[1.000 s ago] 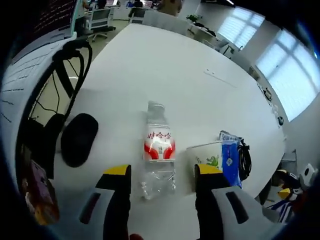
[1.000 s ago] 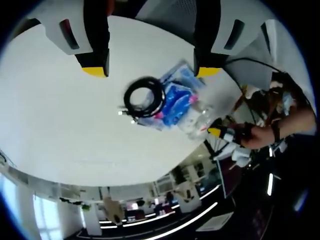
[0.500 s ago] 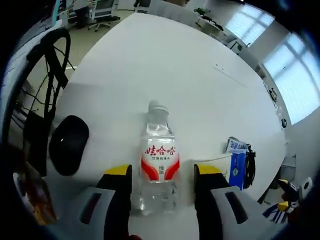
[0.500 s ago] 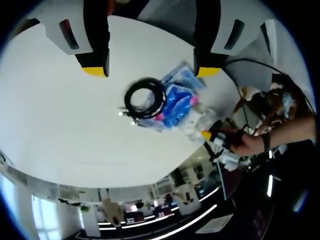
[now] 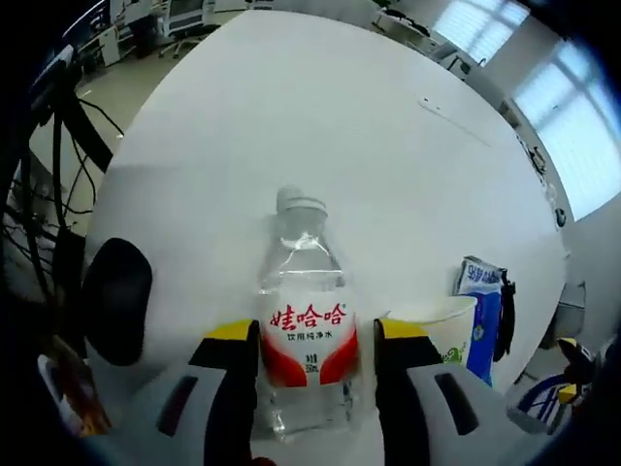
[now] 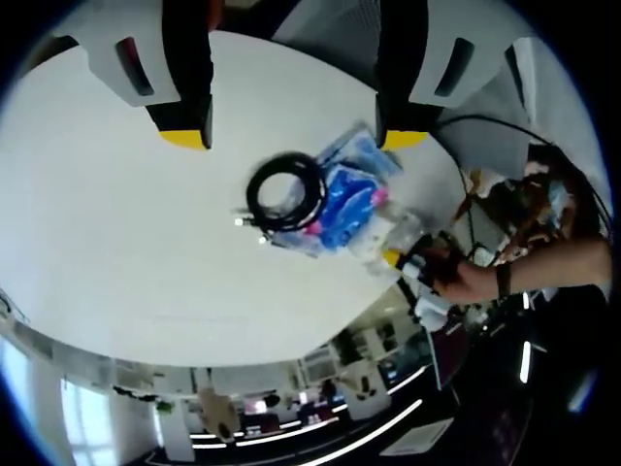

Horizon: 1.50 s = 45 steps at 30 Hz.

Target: Arrange the tabletop items into an orderly group along one side of the table until the central work area is clear of visible clutter.

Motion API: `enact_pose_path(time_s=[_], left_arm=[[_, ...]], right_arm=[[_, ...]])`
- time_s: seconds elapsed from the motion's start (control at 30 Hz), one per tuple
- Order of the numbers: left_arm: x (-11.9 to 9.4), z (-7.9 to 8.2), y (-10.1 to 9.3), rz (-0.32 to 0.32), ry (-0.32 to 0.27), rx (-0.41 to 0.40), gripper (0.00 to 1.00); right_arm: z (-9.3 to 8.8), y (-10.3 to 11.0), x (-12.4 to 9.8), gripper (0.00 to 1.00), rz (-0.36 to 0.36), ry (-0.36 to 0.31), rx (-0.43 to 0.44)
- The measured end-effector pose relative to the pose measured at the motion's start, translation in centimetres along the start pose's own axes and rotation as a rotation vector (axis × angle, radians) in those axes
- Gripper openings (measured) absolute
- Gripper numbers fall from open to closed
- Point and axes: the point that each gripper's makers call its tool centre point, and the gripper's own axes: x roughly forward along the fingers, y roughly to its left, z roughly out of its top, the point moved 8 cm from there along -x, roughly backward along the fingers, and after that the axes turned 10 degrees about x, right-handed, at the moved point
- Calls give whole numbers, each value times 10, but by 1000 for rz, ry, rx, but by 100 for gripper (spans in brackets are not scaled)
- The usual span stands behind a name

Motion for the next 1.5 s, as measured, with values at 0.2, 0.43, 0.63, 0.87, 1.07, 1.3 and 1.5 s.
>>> enact_pose_path(time_s=[0.2, 0.43, 0.63, 0.87, 1.07, 1.3, 1.5], left_arm=[[-1, -1, 7, -22, -59, -3, 39], [-5, -4, 5, -19, -70, 15, 38], [-15, 1, 2, 0, -136, 28, 38], [-22, 4, 1, 7, -168, 53, 38], [-27, 2, 0, 14, -181, 61, 38], [-36, -4, -2, 25, -207, 70, 38], [-44, -10, -4, 34, -227, 88, 38]], right_arm=[[0, -3, -2, 67, -8, -9, 13], [-2, -1, 1, 67, -2, 5, 10], [1, 3, 4, 67, 12, 4, 2], [1, 2, 4, 67, 18, 4, -2], [0, 1, 3, 67, 18, -3, 3], [-2, 1, 3, 66, 24, -2, 1], [-1, 1, 3, 66, 30, -5, -3]])
